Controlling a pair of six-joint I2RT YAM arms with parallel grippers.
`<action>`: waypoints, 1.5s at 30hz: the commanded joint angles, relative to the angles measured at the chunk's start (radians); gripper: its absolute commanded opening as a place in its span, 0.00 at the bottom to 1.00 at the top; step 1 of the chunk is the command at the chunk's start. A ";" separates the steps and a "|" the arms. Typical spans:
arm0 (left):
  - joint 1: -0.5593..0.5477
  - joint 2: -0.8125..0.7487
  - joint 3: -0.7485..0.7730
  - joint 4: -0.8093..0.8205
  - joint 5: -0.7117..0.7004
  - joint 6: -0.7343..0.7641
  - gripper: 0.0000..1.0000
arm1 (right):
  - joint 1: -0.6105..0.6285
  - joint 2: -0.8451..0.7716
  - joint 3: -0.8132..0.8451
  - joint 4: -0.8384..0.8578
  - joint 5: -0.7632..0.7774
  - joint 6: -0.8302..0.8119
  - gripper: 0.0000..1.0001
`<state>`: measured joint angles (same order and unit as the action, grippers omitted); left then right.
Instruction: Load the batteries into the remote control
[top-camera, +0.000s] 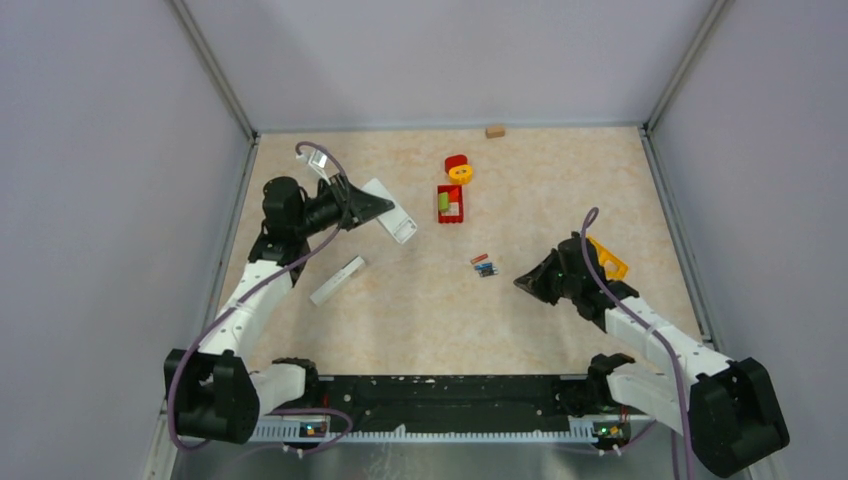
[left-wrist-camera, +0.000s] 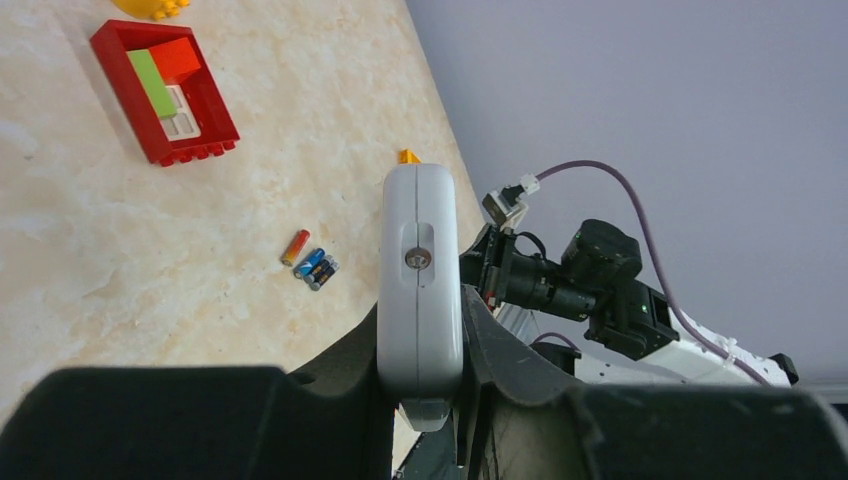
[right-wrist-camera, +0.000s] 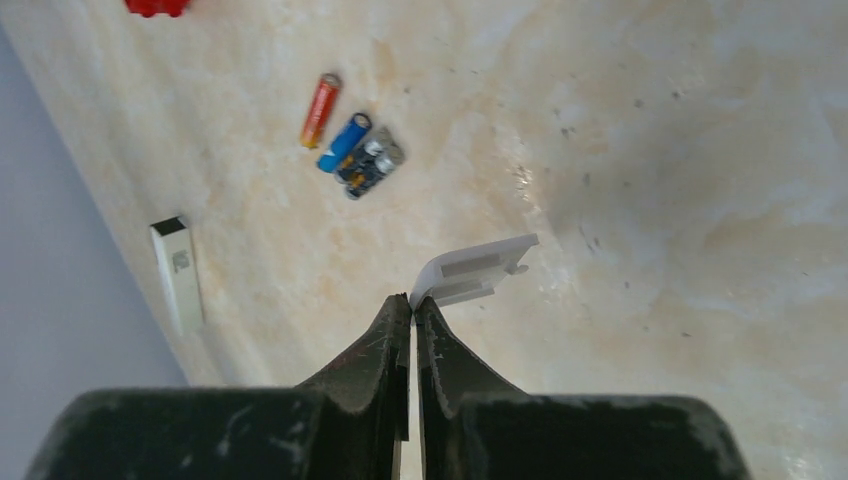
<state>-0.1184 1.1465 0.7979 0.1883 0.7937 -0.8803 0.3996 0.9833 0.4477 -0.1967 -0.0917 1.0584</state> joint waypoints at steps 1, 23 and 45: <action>-0.023 -0.004 0.004 0.108 0.052 0.010 0.00 | -0.029 -0.020 -0.032 -0.033 -0.024 -0.025 0.00; -0.058 -0.057 0.001 0.111 0.067 0.030 0.00 | -0.097 -0.178 -0.003 -0.258 0.042 -0.054 0.42; -0.102 -0.137 -0.084 0.370 0.172 0.010 0.00 | 0.143 0.447 0.519 -0.204 0.190 -0.270 0.41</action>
<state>-0.2146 1.0443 0.7265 0.4377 0.9329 -0.8661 0.5320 1.3670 0.9066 -0.3676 0.0021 0.8043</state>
